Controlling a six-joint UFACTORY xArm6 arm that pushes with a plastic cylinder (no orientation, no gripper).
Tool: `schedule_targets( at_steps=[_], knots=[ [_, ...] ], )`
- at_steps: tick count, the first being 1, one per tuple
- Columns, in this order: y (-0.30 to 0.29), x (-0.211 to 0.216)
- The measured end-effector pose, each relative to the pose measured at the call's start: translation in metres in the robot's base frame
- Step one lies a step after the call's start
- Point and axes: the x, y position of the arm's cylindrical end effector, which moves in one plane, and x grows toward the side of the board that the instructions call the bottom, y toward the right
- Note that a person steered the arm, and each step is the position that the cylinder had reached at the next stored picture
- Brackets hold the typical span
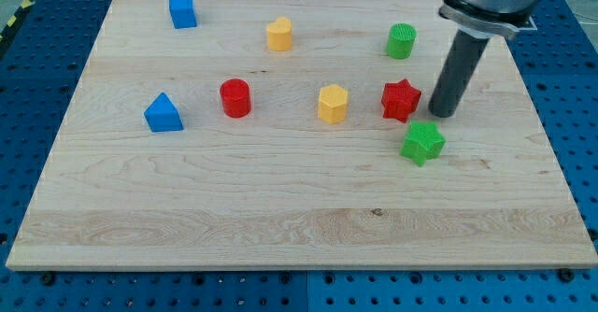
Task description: Push the red star towards the right of the yellow hexagon
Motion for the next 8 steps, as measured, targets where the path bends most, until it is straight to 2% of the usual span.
schedule_targets(
  at_steps=[1, 2, 4, 5, 6, 7, 8],
  knots=[
    [-0.003, -0.039],
    [-0.020, -0.035],
    [0.034, -0.019],
    [0.006, -0.001],
    [-0.047, -0.001],
    [-0.071, -0.003],
    [-0.055, -0.045]
  ],
)
